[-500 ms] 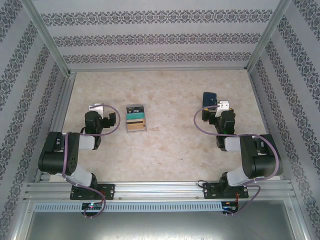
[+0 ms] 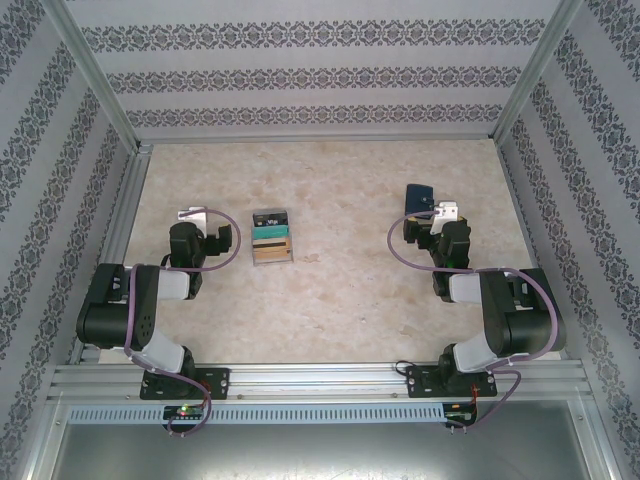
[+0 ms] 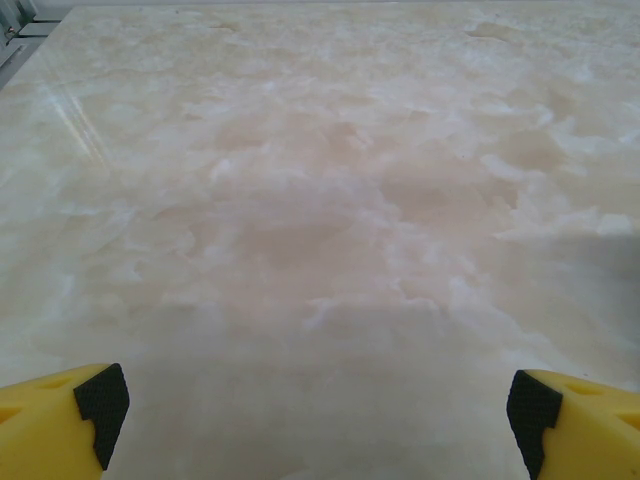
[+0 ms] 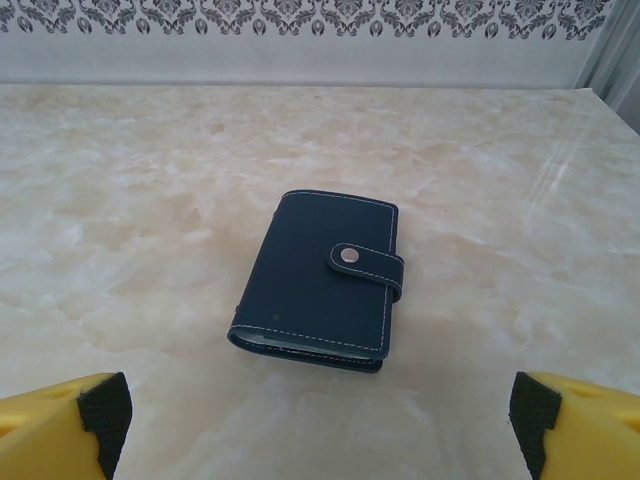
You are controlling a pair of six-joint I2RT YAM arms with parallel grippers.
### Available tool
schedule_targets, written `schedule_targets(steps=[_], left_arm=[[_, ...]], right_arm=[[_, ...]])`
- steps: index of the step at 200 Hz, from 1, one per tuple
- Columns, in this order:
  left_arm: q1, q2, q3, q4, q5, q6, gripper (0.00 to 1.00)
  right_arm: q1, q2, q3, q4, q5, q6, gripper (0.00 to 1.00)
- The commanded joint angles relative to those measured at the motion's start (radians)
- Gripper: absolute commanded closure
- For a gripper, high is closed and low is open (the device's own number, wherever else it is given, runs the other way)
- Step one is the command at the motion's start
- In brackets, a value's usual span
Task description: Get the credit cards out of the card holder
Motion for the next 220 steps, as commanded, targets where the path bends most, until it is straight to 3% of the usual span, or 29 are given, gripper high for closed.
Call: schedule_targets(steps=[1, 66, 93, 115, 135, 143, 160, 186, 220], left_arm=[[-0.005, 0.004, 0.004, 0.047, 0.012, 0.016, 0.01], [-0.004, -0.016, 0.026, -0.009, 0.019, 0.019, 0.01], [-0.003, -0.123, 0.169, -0.362, -0.103, -0.042, 0.01], [-0.002, -0.222, 0.274, -0.597, -0.142, -0.134, 0.01], [-0.001, -0.274, 0.398, -0.866, -0.232, -0.341, 0.01], [0.002, -0.272, 0.475, -1.012, -0.258, -0.406, 0.01], [0.004, -0.257, 0.587, -1.204, -0.210, -0.439, 0.01], [0.003, -0.276, 0.611, -1.255, -0.070, -0.462, 0.01], [-0.010, -0.339, 0.590, -1.241, 0.067, -0.478, 0.01]], right_arm=[[-0.005, 0.006, 0.022, 0.000, -0.020, -0.005, 0.02], [-0.013, 0.005, 0.022, -0.002, -0.030, 0.002, 0.02], [-0.009, -0.043, 0.031, -0.042, 0.019, 0.016, 0.02], [-0.004, -0.185, 0.084, -0.267, 0.121, 0.054, 0.02], [-0.015, -0.295, 0.182, -0.518, 0.296, 0.316, 0.02], [-0.028, -0.321, 0.219, -0.599, 0.311, 0.400, 0.02], [-0.065, -0.338, 0.296, -0.679, 0.111, 0.349, 0.02], [-0.084, -0.243, 0.457, -0.804, 0.077, 0.405, 0.02], [-0.091, 0.061, 0.819, -1.152, 0.007, 0.400, 0.02]])
